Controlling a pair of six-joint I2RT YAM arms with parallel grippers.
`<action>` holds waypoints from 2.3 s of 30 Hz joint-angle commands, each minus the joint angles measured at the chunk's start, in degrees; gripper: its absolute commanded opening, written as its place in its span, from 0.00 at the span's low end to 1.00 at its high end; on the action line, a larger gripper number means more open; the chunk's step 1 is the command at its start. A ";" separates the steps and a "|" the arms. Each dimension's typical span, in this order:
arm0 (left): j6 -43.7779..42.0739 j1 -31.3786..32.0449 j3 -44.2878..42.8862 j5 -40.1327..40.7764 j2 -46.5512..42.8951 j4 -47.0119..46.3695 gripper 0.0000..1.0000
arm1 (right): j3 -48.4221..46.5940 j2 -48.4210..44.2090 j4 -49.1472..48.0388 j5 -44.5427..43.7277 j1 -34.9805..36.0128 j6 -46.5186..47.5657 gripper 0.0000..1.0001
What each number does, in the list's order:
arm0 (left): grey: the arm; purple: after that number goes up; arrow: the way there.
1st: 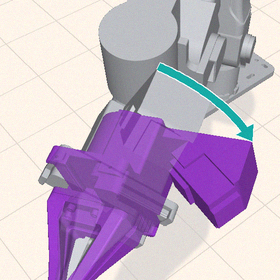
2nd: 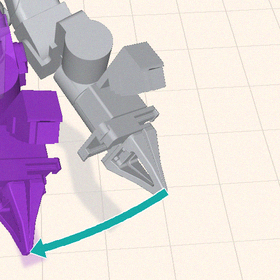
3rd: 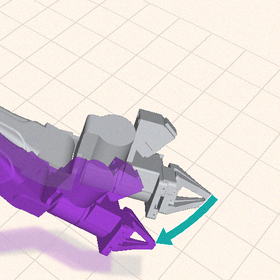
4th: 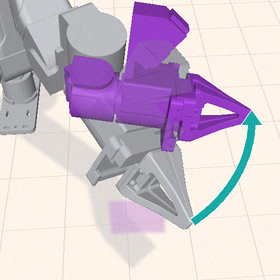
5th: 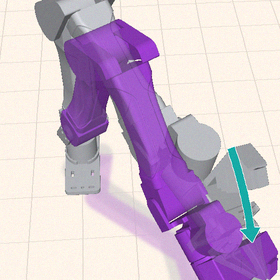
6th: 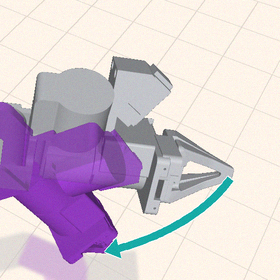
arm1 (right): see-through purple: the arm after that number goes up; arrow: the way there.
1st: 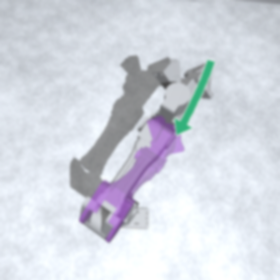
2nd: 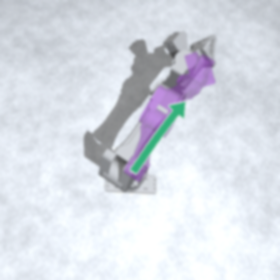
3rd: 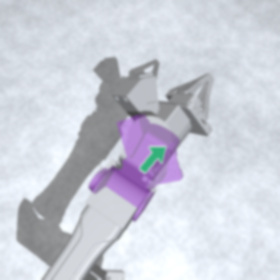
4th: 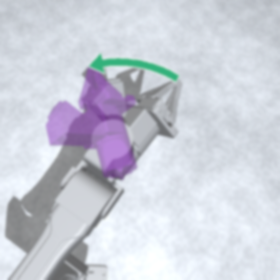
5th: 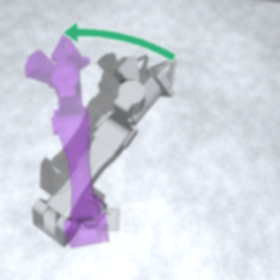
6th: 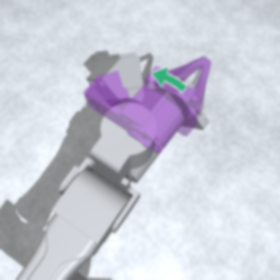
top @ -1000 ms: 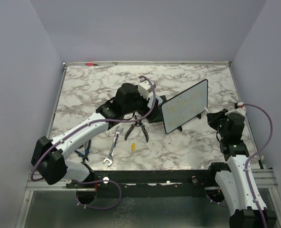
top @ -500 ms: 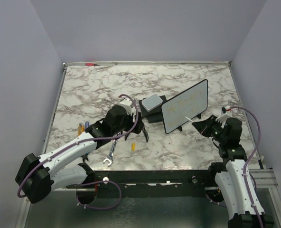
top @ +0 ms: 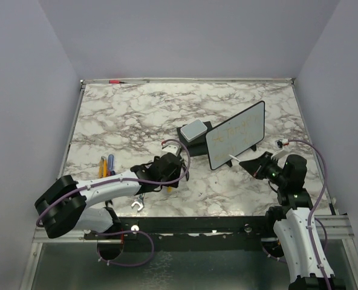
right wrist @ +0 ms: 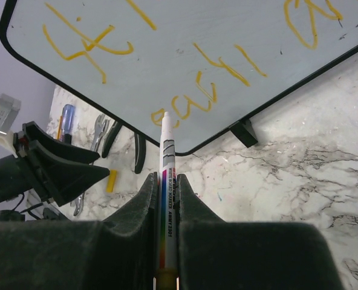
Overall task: Write a sentence on the whiteboard
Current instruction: Close the whiteboard marker at the center of the board.
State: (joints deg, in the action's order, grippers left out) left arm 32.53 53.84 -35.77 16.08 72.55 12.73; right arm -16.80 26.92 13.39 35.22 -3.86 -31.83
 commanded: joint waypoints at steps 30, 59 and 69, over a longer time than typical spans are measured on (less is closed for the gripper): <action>8.18 4.95 0.17 0.00 8.87 5.54 0.36 | 1.04 -2.78 0.91 2.14 -0.36 1.92 0.01; 17.72 -4.26 5.05 -2.79 -11.89 -11.77 0.00 | 2.78 -6.23 -12.74 15.16 0.36 -6.01 0.01; 30.66 -14.16 7.88 -13.19 -14.47 -35.20 0.00 | 0.55 -2.22 -25.04 8.58 5.72 -9.01 0.01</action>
State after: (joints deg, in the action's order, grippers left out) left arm 56.23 42.65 -29.39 10.98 55.59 -9.63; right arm -14.61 21.37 -5.08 47.51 -1.58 -39.70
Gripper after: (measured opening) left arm 0.027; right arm 0.101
